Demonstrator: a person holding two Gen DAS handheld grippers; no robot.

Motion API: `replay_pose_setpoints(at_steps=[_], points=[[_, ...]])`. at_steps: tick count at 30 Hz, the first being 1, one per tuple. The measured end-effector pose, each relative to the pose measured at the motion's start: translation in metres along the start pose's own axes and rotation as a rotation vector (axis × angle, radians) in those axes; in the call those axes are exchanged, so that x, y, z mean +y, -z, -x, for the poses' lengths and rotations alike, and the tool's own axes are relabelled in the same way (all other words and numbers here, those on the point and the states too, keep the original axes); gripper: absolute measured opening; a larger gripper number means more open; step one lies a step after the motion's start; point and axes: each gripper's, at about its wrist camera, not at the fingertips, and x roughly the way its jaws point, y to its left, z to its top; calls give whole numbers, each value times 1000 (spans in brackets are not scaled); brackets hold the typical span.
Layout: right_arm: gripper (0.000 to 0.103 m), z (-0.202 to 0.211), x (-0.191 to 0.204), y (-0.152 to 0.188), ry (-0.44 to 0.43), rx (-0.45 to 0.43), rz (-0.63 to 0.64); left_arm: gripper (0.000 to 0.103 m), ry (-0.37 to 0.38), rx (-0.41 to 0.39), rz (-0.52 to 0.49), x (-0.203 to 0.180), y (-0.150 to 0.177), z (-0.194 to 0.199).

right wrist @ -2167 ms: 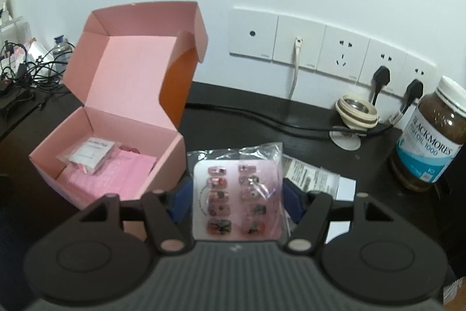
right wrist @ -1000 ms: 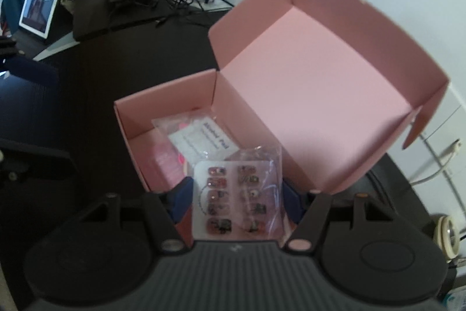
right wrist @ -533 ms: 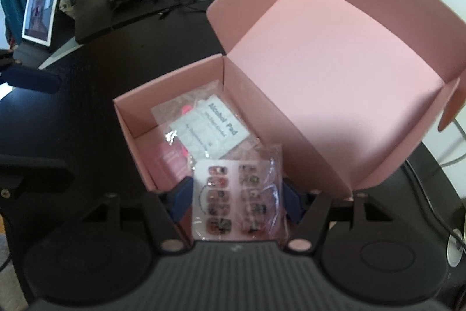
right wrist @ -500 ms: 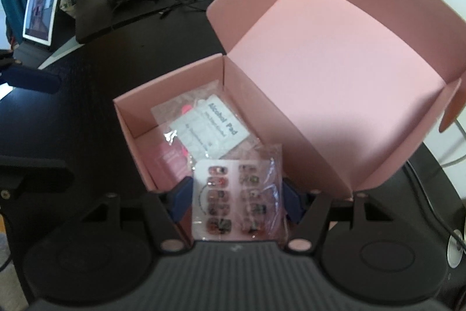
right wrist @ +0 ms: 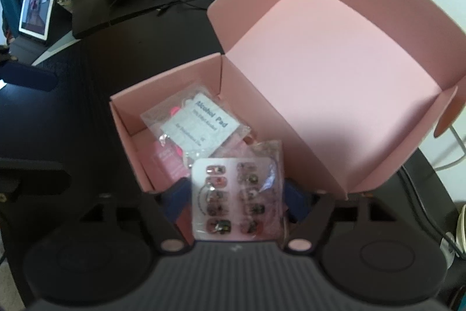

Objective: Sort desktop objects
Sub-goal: 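Lower the nails bag into the pink box and open the right gripper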

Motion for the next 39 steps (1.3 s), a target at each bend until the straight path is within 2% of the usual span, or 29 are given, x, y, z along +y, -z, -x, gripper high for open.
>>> replay_pose_setpoints(at_steps=[4,10,13,16,21,22,27,29,33,39], points=[[85,11,-2,0,-19,-32,-7,103,-4,-2,3,0,0,1],[89,29,-2,2,2,-107,-31,103,-3,-19,8,1,-1,4],[95,34,4,1,52,-156,-52,103,-5,-19,11,2,-2,4],[97,45,10,8,86,-210,-51,103,-10,-16,12,2,-2,4],[99,59,25,23,201,-265,-65,103,-17,-14,1,0,-3,4],[102,63,26,28,227,-274,-86,103,-17,-12,0,0,-3,4],[102,79,25,57,386,-276,-251,103,-21,-9,-9,-4,-4,3],[102,85,23,71,424,-275,-338,103,-22,-8,-18,-7,-5,2],[102,94,24,99,461,-257,-445,103,-24,-9,-45,-17,-6,1],[102,106,32,131,497,-242,-531,103,-5,-10,-99,-38,-5,0]])
